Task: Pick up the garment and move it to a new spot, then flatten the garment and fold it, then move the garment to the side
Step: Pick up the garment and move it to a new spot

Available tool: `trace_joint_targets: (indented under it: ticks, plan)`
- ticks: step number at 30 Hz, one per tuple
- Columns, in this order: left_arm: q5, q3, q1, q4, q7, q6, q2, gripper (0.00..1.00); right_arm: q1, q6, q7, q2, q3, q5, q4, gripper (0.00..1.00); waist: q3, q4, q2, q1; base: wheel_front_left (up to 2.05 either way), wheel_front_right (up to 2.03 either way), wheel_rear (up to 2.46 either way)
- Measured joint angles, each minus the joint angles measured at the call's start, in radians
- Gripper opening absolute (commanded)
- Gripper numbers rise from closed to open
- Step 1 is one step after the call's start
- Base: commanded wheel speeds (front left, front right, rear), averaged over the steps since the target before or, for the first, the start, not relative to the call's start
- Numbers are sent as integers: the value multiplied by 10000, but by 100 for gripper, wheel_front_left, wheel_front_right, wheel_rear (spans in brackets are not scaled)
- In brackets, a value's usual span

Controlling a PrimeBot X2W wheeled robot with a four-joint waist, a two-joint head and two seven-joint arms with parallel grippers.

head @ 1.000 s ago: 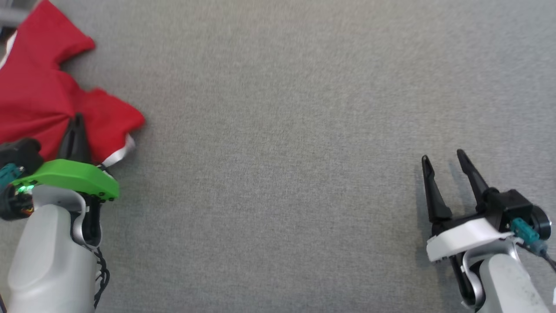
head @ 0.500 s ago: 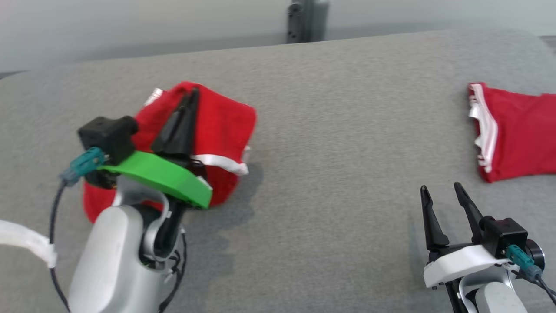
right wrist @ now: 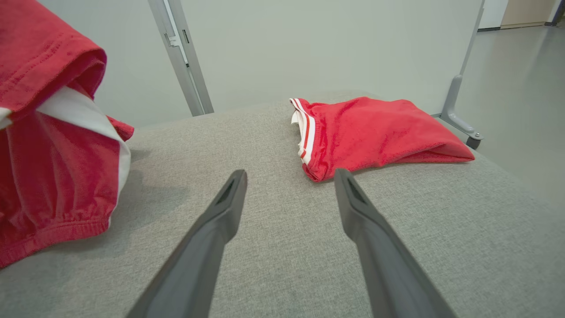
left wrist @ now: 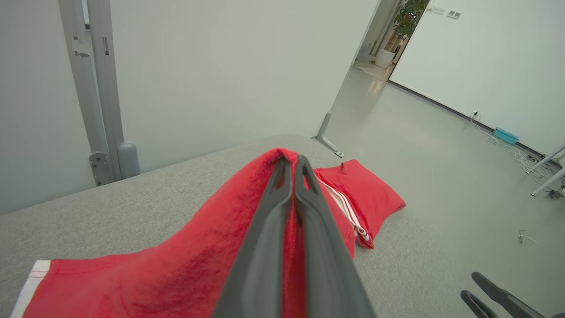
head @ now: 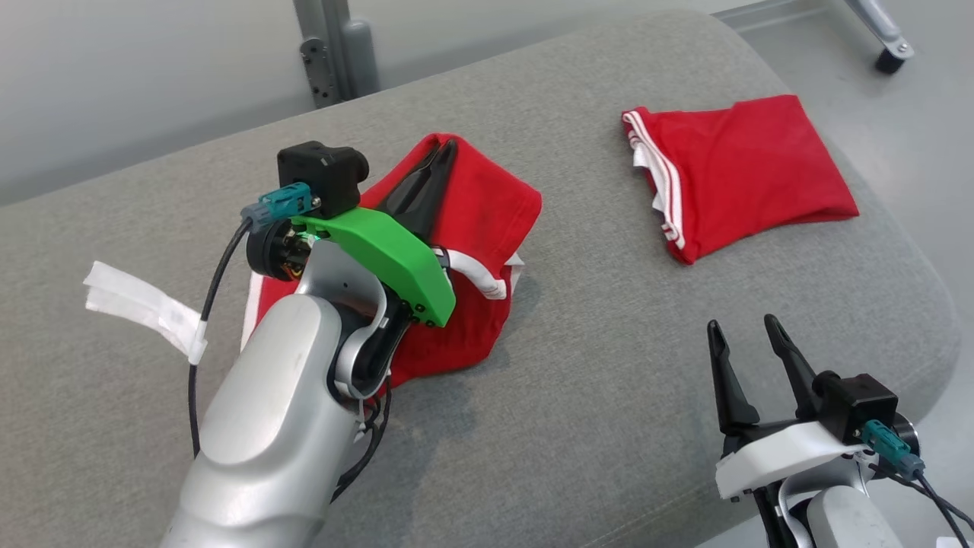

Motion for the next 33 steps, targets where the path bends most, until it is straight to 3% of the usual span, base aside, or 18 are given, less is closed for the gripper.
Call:
trace_joint_targets:
  ticks: [4,5,6,7,14,22,33]
  plan:
    - [17,102,-199,1707,-303,56,40,0,0,0,0,6,155,155,36,100,110,-613,0,0,0,0,0]
    - [15,236,-221,2196,-610,52,67,9,-2,0,0,4,167,207,38,100,155,-755,0,0,0,0,0]
    - [17,345,-290,2715,-823,121,102,50,-9,0,-2,0,178,230,40,100,204,-869,0,0,0,0,0]
    - [79,343,-382,3195,-895,146,196,100,-26,0,-2,2,192,238,38,100,261,-964,0,0,0,0,0]
    - [25,403,-694,4886,-2299,-48,136,100,-75,-2,-2,2,-117,176,38,100,698,-1063,0,0,0,0,0]
    - [199,10,-3,4186,-3413,-176,236,100,31,0,-2,31,-725,-280,-153,100,533,-417,0,0,0,0,0]
    - [466,493,3915,700,-3960,1262,1310,100,845,0,-2,-290,-1860,-890,-771,100,-546,979,0,0,0,0,0]
